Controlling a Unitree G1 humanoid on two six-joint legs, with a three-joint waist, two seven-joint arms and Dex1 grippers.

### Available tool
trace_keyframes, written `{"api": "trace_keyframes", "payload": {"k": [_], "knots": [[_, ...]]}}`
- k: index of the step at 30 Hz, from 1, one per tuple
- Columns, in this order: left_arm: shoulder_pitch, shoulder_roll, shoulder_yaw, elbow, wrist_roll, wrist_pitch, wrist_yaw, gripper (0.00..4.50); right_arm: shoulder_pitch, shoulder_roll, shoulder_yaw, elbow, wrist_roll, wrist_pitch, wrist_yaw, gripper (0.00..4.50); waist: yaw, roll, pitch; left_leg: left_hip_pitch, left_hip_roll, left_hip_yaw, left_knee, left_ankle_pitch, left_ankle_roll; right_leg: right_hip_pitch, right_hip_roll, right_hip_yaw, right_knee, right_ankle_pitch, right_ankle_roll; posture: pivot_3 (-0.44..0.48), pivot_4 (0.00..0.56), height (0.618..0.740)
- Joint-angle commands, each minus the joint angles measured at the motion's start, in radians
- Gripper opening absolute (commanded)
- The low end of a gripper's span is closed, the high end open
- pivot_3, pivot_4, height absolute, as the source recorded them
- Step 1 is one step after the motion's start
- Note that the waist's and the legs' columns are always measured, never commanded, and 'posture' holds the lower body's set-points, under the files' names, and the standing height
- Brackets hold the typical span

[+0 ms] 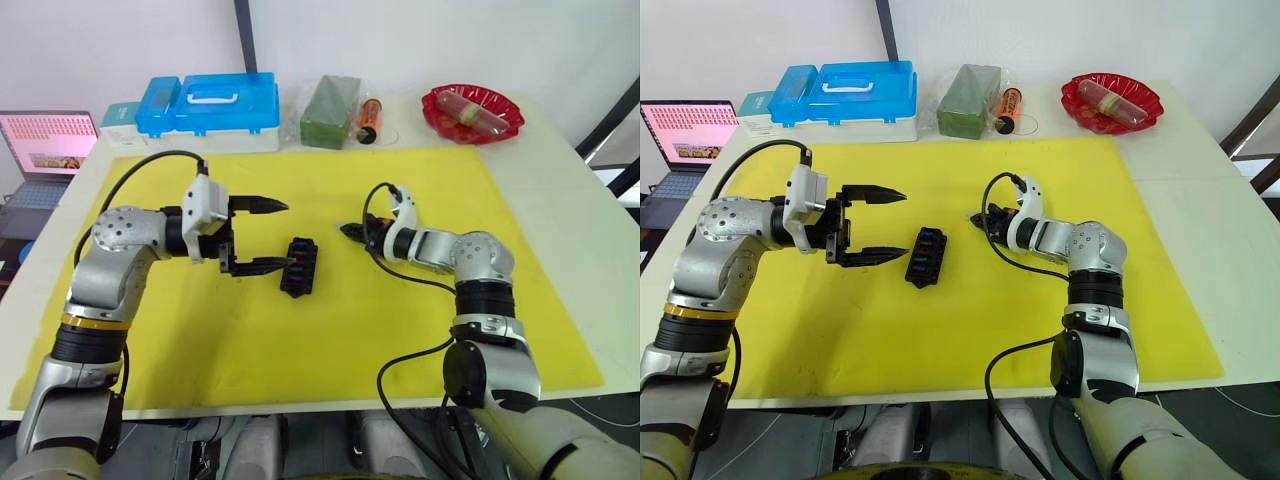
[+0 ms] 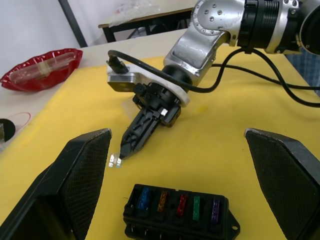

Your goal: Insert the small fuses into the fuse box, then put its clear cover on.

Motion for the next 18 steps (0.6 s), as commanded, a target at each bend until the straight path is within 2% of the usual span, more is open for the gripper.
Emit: {"api": "trace_keyframes", "payload": {"k": [1, 8, 12, 15, 18], "knots": [[0.004, 0.011, 0.025, -0.024, -0.004, -0.011, 0.009, 4.5, 0.036, -0.01, 0.004, 0.017, -0.028, -0.011, -0.03, 0.06, 0.001, 0.0, 0.0, 0.0, 0.0, 0.0, 0.0, 0.0, 0.0, 0.0, 0.0, 0.0, 0.0, 0.0, 0.0, 0.0, 0.15, 0.74], [0.034, 0.015, 0.045, -0.049, -0.018, 0.006, 0.041, 4.5, 0.049, -0.025, 0.047, -0.076, -0.021, -0.037, 0.001, 0.06, 0.002, 0.0, 0.0, 0.0, 0.0, 0.0, 0.0, 0.0, 0.0, 0.0, 0.0, 0.0, 0.0, 0.0, 0.0, 0.0, 0.15, 0.74], [0.067, 0.04, 0.099, -0.075, -0.061, 0.043, 0.055, 4.5, 0.018, -0.116, 0.215, -0.316, 0.001, 0.051, 0.102, 0.06, 0.001, 0.001, 0.001, -0.001, 0.0, 0.0, 0.0, 0.0, 0.0, -0.001, -0.001, 0.0, 0.0, 0.0, 0.0, 0.0, 0.15, 0.74], [0.105, 0.068, 0.117, -0.077, -0.069, 0.05, 0.034, 4.5, -0.055, -0.228, 0.39, -0.468, -0.02, 0.092, 0.178, 0.06, -0.004, 0.002, 0.001, -0.001, 0.0, 0.0, 0.0, 0.0, 0.0, -0.002, -0.001, 0.0, -0.001, 0.0, 0.0, 0.0, 0.15, 0.74], [0.117, 0.076, 0.113, -0.06, -0.066, 0.041, 0.018, 4.5, -0.154, -0.287, 0.525, -0.522, -0.079, 0.098, 0.197, 0.06, -0.009, 0.002, 0.001, 0.0, 0.0, 0.0, -0.001, 0.0, 0.0, -0.002, 0.0, 0.0, -0.001, 0.0, 0.0, 0.0, 0.15, 0.74]]}}
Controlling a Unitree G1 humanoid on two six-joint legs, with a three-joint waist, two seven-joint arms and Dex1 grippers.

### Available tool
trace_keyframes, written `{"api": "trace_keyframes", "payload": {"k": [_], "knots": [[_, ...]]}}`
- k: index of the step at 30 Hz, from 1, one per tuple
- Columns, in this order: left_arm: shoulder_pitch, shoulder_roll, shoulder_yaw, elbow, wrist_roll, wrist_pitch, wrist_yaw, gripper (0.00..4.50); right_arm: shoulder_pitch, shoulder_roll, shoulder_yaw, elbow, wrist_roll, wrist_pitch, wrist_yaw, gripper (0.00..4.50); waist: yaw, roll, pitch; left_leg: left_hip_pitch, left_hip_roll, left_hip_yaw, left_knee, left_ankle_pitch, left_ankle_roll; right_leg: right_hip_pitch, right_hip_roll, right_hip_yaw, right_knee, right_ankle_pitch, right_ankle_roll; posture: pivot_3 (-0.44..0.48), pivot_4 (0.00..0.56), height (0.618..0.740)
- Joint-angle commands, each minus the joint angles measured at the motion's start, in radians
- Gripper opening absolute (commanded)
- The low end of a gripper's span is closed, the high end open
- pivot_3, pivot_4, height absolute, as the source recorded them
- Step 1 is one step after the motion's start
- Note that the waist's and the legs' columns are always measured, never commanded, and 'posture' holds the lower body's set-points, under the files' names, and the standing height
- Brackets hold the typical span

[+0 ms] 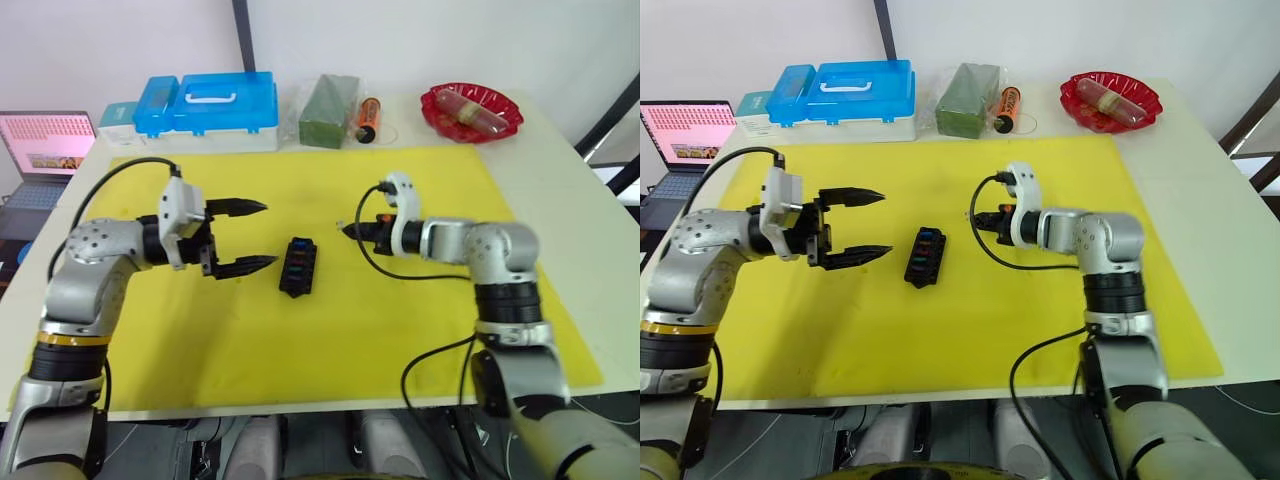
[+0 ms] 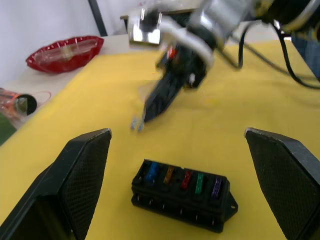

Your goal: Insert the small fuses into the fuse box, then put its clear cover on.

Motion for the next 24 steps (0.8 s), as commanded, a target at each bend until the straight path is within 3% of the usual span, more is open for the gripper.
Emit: {"api": "trace_keyframes", "payload": {"k": [1, 4, 8, 14, 18, 24], "knots": [[-0.011, 0.009, 0.015, 0.012, -0.007, -0.02, -0.021, 4.5, -0.167, -0.051, 0.199, -0.069, -0.063, -0.015, 0.098, 0.06, -0.001, 0.0, 0.0, 0.0, 0.0, 0.0, 0.0, 0.0, 0.0, 0.0, 0.001, 0.0, 0.0, 0.0, 0.0, 0.0, 0.15, 0.74], [-0.045, -0.014, -0.013, 0.068, 0.017, -0.047, -0.035, 4.5, -0.331, -0.091, 0.394, -0.011, -0.11, -0.116, 0.33, 0.06, 0.001, 0.002, 0.001, 0.0, 0.0, 0.0, 0.0, 0.0, 0.0, -0.001, 0.001, 0.0, 0.0, 0.0, 0.0, 0.0, 0.15, 0.74], [-0.065, -0.022, -0.043, 0.123, 0.04, -0.079, -0.077, 4.5, -0.412, -0.093, 0.535, 0.098, -0.23, -0.224, 0.423, 0.06, 0.006, -0.001, -0.001, -0.001, 0.0, 0.0, 0.0, 0.0, 0.0, 0.0, 0.0, -0.001, -0.002, 0.0, 0.0, 0.0, 0.15, 0.74], [-0.073, -0.023, -0.053, 0.207, 0.068, -0.122, -0.107, 4.5, -0.438, -0.083, 0.614, 0.162, -0.327, -0.298, 0.53, 0.06, 0.006, -0.001, 0.0, -0.003, -0.001, 0.001, 0.001, 0.0, 0.0, -0.001, -0.003, -0.001, -0.002, 0.0, 0.001, 0.0, 0.15, 0.74], [-0.067, -0.028, -0.05, 0.212, 0.072, -0.132, -0.107, 4.5, -0.427, -0.07, 0.61, 0.177, -0.369, -0.307, 0.556, 0.06, 0.004, -0.001, 0.0, -0.002, -0.001, 0.0, 0.001, 0.0, 0.0, -0.002, -0.002, -0.001, -0.001, 0.0, 0.0, 0.0, 0.15, 0.74], [-0.012, 0.001, -0.013, 0.093, 0.026, -0.075, -0.095, 4.5, -0.365, -0.095, 0.384, 0.049, -0.196, -0.029, 0.586, 0.06, 0.007, -0.001, 0.0, -0.003, -0.001, 0.0, 0.0, 0.0, 0.0, -0.002, -0.003, -0.001, -0.001, 0.0, 0.0, 0.0, 0.15, 0.74]]}}
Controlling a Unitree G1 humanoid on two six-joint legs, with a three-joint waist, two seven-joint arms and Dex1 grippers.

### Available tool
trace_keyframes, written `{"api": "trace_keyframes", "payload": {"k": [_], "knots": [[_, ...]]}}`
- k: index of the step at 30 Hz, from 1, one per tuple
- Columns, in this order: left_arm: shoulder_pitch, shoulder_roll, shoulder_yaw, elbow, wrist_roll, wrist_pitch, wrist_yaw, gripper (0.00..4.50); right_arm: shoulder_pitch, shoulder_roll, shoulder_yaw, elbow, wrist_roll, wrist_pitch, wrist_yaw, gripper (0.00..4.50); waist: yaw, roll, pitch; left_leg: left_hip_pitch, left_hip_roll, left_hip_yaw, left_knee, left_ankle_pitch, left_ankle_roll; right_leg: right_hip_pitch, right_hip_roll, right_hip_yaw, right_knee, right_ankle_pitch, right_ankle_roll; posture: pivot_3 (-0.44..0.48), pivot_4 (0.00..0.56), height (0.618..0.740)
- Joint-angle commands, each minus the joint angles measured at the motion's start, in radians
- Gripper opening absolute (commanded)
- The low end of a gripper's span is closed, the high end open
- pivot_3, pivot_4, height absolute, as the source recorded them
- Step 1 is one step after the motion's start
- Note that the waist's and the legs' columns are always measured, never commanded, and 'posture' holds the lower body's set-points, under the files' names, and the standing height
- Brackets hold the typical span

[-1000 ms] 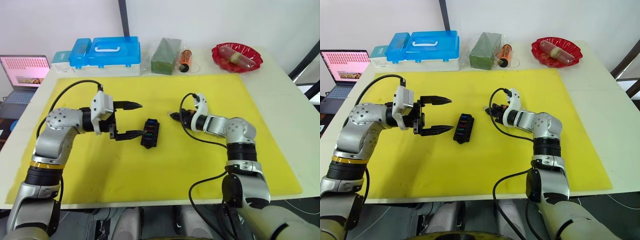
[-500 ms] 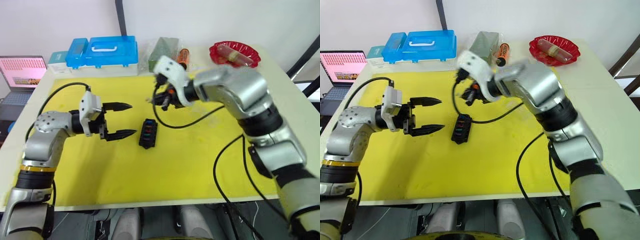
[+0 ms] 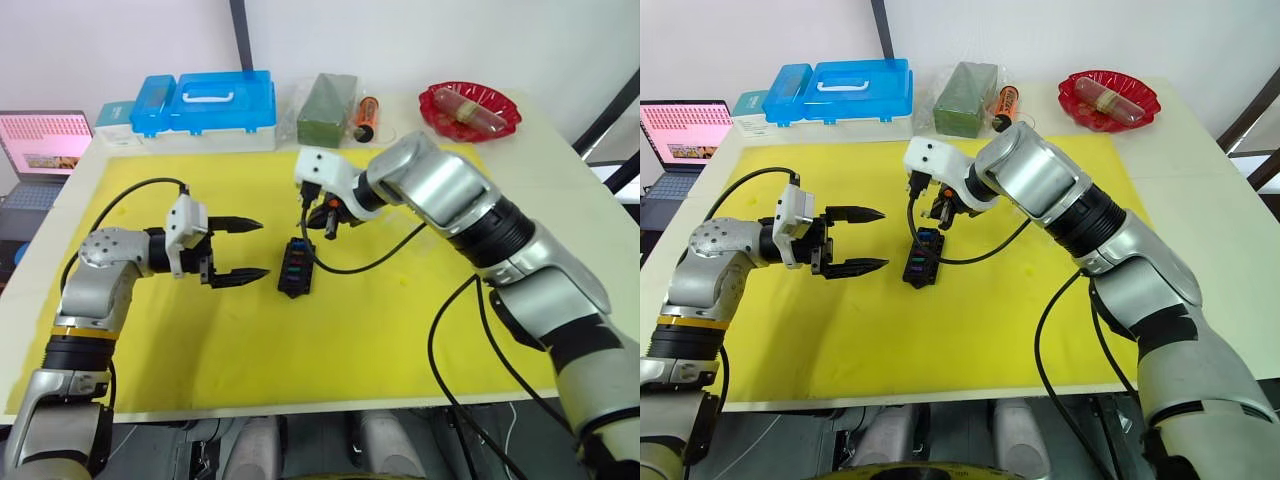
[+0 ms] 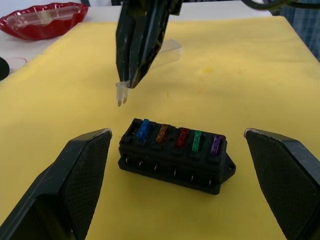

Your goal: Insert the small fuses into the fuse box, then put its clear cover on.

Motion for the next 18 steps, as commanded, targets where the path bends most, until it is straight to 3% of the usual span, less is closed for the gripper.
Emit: {"api": "trace_keyframes", "payload": {"k": [1, 6, 8, 12, 18], "knots": [[0.026, 0.036, 0.053, -0.11, -0.056, 0.042, 0.005, 4.5, 0.043, -0.053, -0.146, -0.152, 0.119, 0.177, 0.029, 0.06, 0.004, 0.0, 0.0, 0.0, 0.0, 0.0, 0.0, 0.0, 0.0, 0.0, 0.0, 0.0, 0.0, 0.0, 0.0, 0.0, 0.15, 0.74], [0.074, 0.081, 0.083, -0.233, -0.127, 0.113, -0.016, 4.5, 0.196, -0.097, -0.352, -0.346, 0.266, 0.377, -0.004, 0.06, 0.009, 0.0, 0.0, 0.0, 0.0, -0.001, 0.0, 0.0, 0.0, 0.001, -0.002, 0.0, -0.001, 0.0, 0.0, 0.0, 0.15, 0.74], [0.107, 0.105, 0.084, -0.287, -0.154, 0.134, -0.04, 4.5, 0.25, -0.17, -0.33, -0.386, 0.352, 0.45, 0.055, 0.06, 0.011, 0.0, 0.0, 0.0, 0.0, 0.0, 0.0, 0.0, 0.0, 0.001, -0.002, 0.0, -0.001, 0.0, 0.0, 0.0, 0.15, 0.74], [0.182, 0.13, 0.068, -0.384, -0.184, 0.141, -0.073, 4.5, 0.42, -0.24, -0.301, -0.41, 0.397, 0.47, 0.038, 0.06, 0.012, 0.0, 0.0, 0.001, 0.0, 0.001, 0.0, 0.0, 0.0, 0.002, -0.001, 0.0, -0.002, 0.0, -0.001, 0.0, 0.15, 0.74], [0.262, 0.138, 0.032, -0.46, -0.165, 0.113, -0.107, 4.5, 0.527, -0.236, -0.277, -0.378, 0.426, 0.476, 0.003, 0.06, 0.003, 0.0, 0.0, 0.001, 0.0, 0.002, 0.0, 0.0, 0.0, 0.002, 0.001, 0.001, -0.002, -0.002, -0.003, 0.0, 0.15, 0.74]]}}
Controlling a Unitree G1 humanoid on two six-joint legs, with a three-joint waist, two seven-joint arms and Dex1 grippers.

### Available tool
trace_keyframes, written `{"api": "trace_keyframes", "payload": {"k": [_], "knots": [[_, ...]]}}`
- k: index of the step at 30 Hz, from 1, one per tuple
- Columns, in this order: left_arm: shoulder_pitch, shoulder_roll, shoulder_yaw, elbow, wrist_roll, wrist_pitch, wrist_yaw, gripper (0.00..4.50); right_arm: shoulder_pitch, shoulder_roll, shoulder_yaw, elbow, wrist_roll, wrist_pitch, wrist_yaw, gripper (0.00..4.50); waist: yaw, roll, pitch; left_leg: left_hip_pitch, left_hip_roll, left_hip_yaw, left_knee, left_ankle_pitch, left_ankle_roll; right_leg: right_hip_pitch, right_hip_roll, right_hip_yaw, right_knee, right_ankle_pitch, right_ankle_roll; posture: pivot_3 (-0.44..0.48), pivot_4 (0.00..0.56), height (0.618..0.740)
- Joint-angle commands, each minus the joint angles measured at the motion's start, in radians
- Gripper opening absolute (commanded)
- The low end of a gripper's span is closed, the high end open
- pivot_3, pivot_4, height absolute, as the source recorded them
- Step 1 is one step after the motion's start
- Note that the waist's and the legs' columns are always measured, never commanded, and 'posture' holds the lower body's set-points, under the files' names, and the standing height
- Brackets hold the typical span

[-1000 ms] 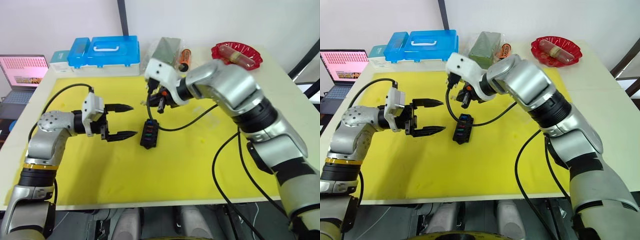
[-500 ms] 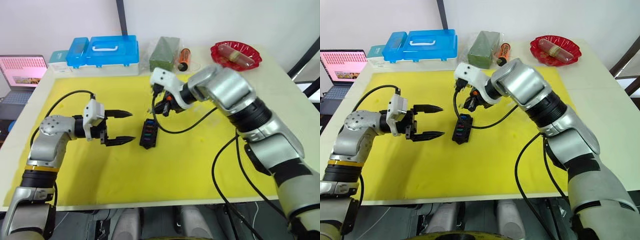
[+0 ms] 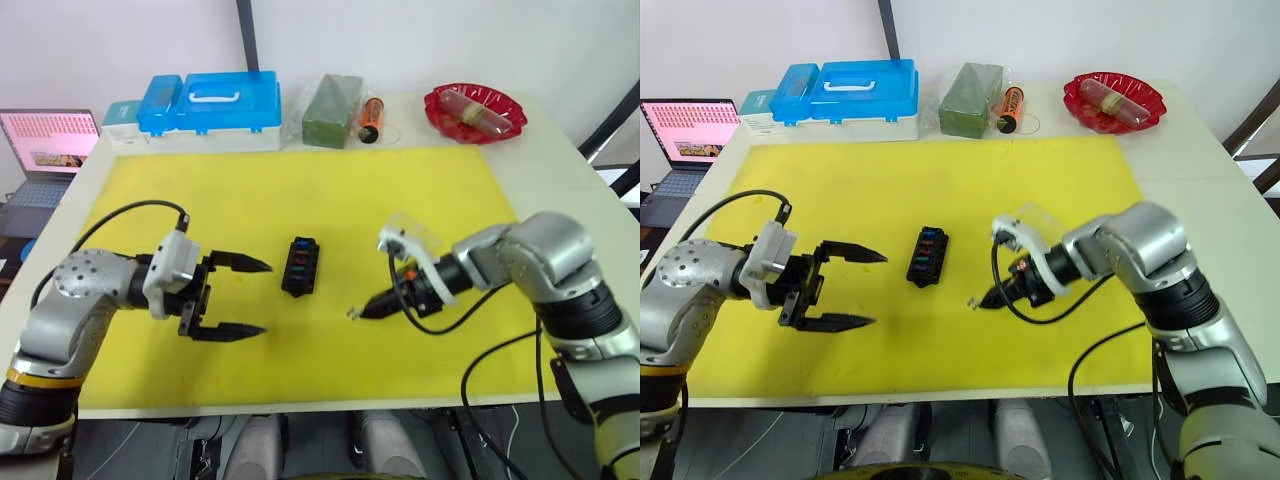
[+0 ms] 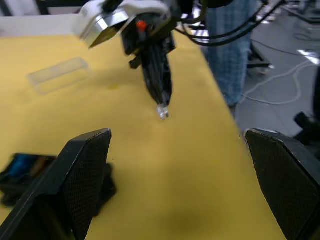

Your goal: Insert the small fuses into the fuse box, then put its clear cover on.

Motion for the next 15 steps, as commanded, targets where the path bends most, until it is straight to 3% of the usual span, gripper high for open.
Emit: {"api": "trace_keyframes", "payload": {"k": [1, 8, 13, 15], "knots": [[0.02, 0.009, -0.008, -0.048, 0.002, -0.017, -0.006, 4.5, 0.008, 0.01, -0.01, -0.001, 0.026, -0.007, -0.018, 0.06, -0.001, 0.0, 0.0, 0.0, 0.0, 0.0, 0.0, 0.0, 0.0, 0.0, 0.0, 0.0, 0.0, 0.0, 0.0, 0.0, 0.15, 0.74], [0.025, 0.007, -0.025, -0.063, 0.003, -0.013, 0.017, 4.5, 0.013, 0.065, -0.057, 0.059, 0.058, 0.018, -0.075, 0.06, 0.001, 0.0, 0.0, 0.0, 0.0, -0.001, 0.001, 0.0, 0.0, 0.0, 0.001, 0.0, 0.0, 0.001, 0.002, 0.0, 0.15, 0.74], [0.033, 0.007, -0.028, -0.07, 0.002, -0.011, 0.024, 4.5, 0.033, 0.057, -0.092, 0.086, 0.085, 0.018, -0.114, 1.35, 0.003, 0.0, 0.0, 0.0, 0.0, -0.001, 0.001, 0.0, 0.0, 0.0, 0.001, 0.0, 0.0, 0.001, 0.002, 0.0, 0.15, 0.74], [0.035, 0.007, -0.029, -0.072, 0.002, -0.01, 0.028, 4.5, 0.049, 0.059, -0.119, 0.095, 0.094, 0.018, -0.138, 1.35, 0.003, 0.0, 0.0, 0.0, 0.0, -0.001, 0.001, 0.0, 0.0, 0.0, 0.001, 0.0, 0.0, 0.001, 0.002, 0.0, 0.15, 0.74]]}}
